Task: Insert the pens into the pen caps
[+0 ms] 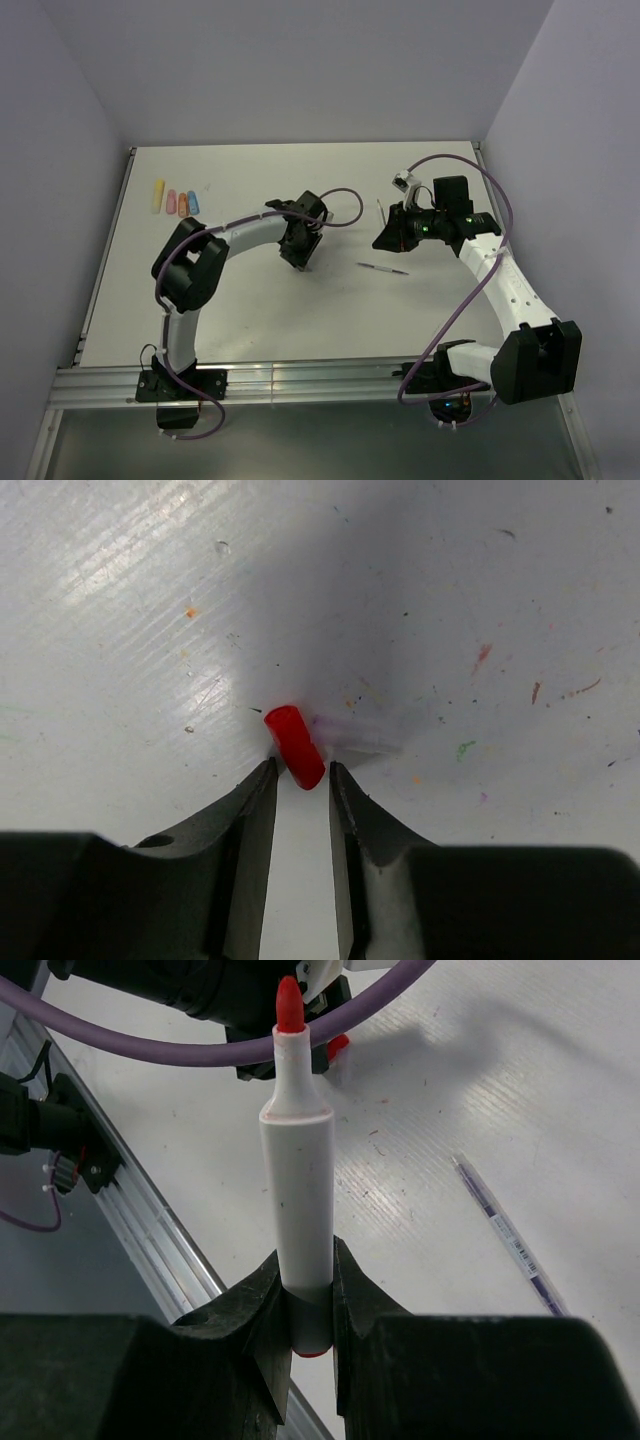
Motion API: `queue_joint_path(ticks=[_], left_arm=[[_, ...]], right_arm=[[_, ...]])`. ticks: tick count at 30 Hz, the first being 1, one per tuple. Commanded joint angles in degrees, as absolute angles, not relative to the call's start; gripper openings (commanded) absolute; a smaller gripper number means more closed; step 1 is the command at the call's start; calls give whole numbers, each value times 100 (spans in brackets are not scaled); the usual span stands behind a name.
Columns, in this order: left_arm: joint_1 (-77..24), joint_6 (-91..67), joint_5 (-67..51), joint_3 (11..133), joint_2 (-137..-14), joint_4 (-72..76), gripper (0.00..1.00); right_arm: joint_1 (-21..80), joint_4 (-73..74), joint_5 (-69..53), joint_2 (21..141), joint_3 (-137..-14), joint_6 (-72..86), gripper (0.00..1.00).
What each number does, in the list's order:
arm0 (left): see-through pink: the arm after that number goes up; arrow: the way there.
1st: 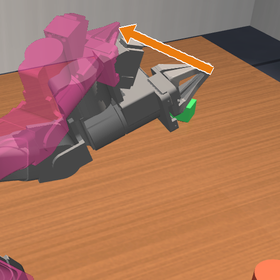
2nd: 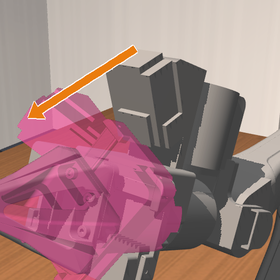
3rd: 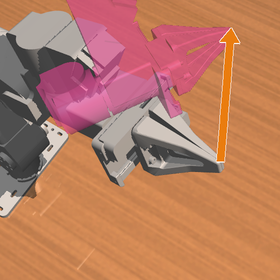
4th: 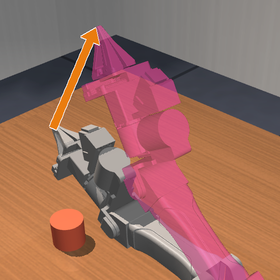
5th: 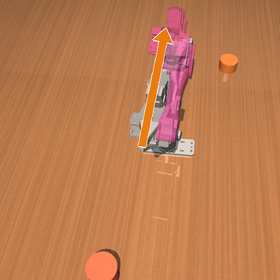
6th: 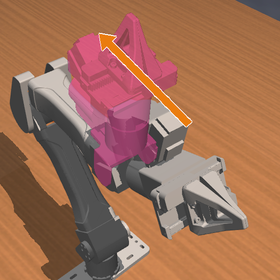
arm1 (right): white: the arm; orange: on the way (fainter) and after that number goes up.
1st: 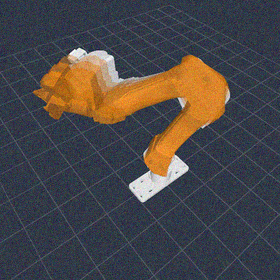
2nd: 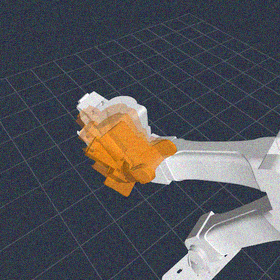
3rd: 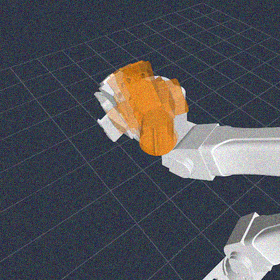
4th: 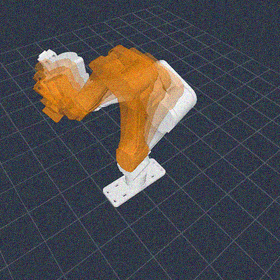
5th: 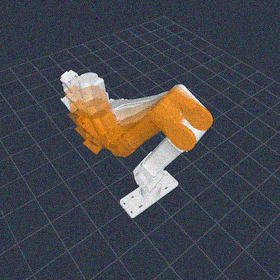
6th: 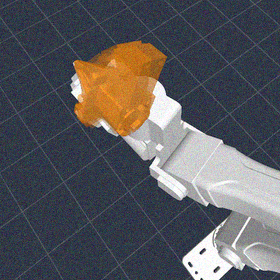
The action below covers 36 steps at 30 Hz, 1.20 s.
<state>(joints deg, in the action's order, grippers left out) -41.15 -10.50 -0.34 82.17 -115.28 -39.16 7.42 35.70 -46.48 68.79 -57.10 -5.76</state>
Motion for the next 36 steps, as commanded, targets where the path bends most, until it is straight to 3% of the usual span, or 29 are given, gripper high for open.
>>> queue_joint_path(ticks=[1, 18, 21, 27, 36], left_arm=[[-4148, -1160, 228, 8455, -11707, -3797, 32], [-4105, -1178, 185, 8605, -12050, -3630, 27], [-4078, -1169, 158, 8561, -12085, -3604, 24], [-3921, -1125, 88, 8657, -11962, -3770, 0], [-3192, -607, -88, 9509, -10311, -3569, 0]], right_arm=[[686, 3586, -4641, 6873, -5941, -685, 0], [659, 3647, -4518, 6978, -6108, -896, 0], [650, 3647, -4456, 7057, -6266, -993, 0], [659, 3542, -4561, 7435, -6863, -1046, 0], [659, 2760, -4711, 8005, -8276, -475, 0]])
